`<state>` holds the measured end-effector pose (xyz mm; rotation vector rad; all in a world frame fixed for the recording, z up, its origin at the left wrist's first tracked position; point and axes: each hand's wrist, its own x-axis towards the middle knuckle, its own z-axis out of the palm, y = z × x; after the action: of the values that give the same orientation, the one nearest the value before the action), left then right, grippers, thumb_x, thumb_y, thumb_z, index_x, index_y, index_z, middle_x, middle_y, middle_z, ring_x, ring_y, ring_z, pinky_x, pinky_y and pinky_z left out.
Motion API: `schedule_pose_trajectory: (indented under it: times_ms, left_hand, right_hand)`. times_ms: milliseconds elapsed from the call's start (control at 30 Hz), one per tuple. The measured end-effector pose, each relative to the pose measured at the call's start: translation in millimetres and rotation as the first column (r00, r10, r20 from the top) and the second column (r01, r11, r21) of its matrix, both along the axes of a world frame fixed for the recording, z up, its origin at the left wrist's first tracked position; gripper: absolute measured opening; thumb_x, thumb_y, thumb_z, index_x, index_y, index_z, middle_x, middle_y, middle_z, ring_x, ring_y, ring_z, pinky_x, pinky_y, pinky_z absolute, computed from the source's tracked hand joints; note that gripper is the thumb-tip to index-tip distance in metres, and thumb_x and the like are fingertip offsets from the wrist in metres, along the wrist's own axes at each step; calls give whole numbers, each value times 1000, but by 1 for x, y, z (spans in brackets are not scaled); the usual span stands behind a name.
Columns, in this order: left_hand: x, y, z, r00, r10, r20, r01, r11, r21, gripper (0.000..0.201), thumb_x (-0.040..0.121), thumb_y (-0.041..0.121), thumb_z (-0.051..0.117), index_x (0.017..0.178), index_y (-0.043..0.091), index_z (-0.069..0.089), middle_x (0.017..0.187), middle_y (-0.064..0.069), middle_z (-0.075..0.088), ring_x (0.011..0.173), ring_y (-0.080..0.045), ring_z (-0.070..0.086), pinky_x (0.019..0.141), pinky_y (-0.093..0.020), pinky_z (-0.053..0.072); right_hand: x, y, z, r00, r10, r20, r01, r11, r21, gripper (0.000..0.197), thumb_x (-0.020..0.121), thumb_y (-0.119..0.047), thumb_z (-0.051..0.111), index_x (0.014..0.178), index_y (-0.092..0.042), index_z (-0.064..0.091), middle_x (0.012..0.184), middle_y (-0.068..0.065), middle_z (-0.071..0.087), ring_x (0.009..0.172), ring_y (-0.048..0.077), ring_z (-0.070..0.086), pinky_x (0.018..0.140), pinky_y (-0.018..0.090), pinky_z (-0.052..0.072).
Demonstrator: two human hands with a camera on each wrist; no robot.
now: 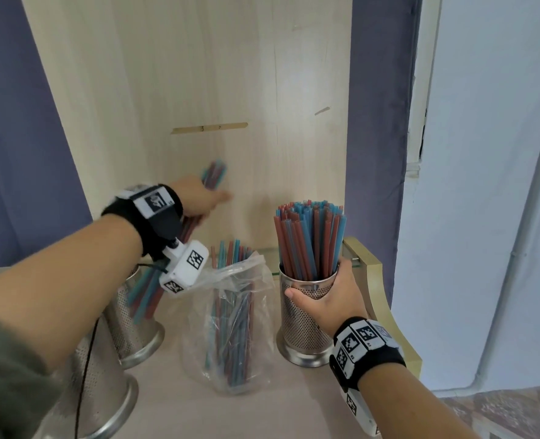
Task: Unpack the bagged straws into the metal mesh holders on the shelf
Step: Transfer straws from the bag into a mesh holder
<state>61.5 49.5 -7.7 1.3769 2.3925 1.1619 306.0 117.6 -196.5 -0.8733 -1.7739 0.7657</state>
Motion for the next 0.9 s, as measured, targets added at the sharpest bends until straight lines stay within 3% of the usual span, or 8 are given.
schedule_pose_trajectory:
  times_ms: [33, 100, 233, 433, 567, 767, 833, 900]
  left_hand:
    - [-4, 5, -17, 999, 27, -42, -33, 990, -140, 46, 88, 49, 64, 71, 7, 59, 68, -13, 61, 63, -27, 56, 69, -35, 48]
    - [-10, 12, -48, 991, 98, -94, -119, 960, -253, 47, 90, 50, 62, 84, 4, 64, 81, -17, 65, 68, -27, 57, 67, -30, 45]
    - [-26, 19, -89, 977, 203, -68, -214, 925, -314, 55, 90, 56, 58, 95, 3, 69, 87, -17, 67, 75, -29, 63, 64, -27, 42]
    - [-19, 22, -108, 972, 211, -100, -233, 886, -401, 78, 83, 64, 62, 128, 1, 57, 130, -18, 59, 115, -32, 59, 80, -31, 41]
    - [-18, 29, -119, 967, 217, -136, -252, 895, -368, 71, 81, 60, 67, 125, 5, 59, 130, -16, 61, 114, -32, 60, 91, -34, 48]
    - [-20, 30, -117, 966, 257, 12, -244, 930, -274, 69, 89, 48, 64, 136, -1, 50, 138, -21, 54, 120, -36, 56, 97, -37, 45]
    - [-25, 27, -111, 957, 278, 85, -257, 945, -202, 64, 90, 43, 66, 132, -3, 53, 129, -23, 58, 113, -38, 59, 90, -36, 47]
    - [-30, 22, -102, 954, 265, 143, -256, 964, -77, 43, 89, 32, 69, 113, -3, 65, 108, -22, 65, 93, -36, 63, 75, -34, 47]
  right_hand:
    - [0, 0, 0, 1000, 0, -3, 0, 1000, 3, 98, 48, -62, 83, 127, -26, 37, 119, -9, 58, 109, 9, 59, 93, 29, 53]
    - [0, 1, -1, 1000, 1, 2, -1, 1000, 1, 98, 48, -62, 84, 126, -26, 37, 119, -9, 57, 108, 8, 59, 92, 28, 52]
    - [0, 2, -1, 1000, -4, 17, 4, 1000, -6, 100, 46, -67, 81, 126, -28, 37, 119, -10, 57, 108, 7, 59, 92, 29, 53]
    - [0, 2, 1, 1000, 3, 17, -3, 1000, 0, 97, 50, -62, 85, 128, -27, 37, 119, -12, 57, 108, 6, 58, 90, 22, 49]
    - [0, 2, 0, 1000, -1, 21, 0, 1000, 1, 99, 50, -61, 85, 129, -27, 36, 121, -12, 56, 110, 7, 57, 92, 24, 49]
    - [0, 3, -1, 1000, 10, 11, -10, 1000, -3, 100, 48, -65, 83, 128, -29, 36, 120, -13, 57, 110, 6, 58, 93, 26, 51]
    - [0, 3, 0, 1000, 12, 9, -12, 1000, -5, 98, 50, -61, 85, 128, -28, 36, 120, -13, 57, 110, 6, 58, 93, 25, 50]
    - [1, 3, 0, 1000, 11, 10, -11, 1000, -6, 97, 51, -58, 86, 128, -27, 36, 120, -12, 57, 110, 7, 58, 92, 24, 50]
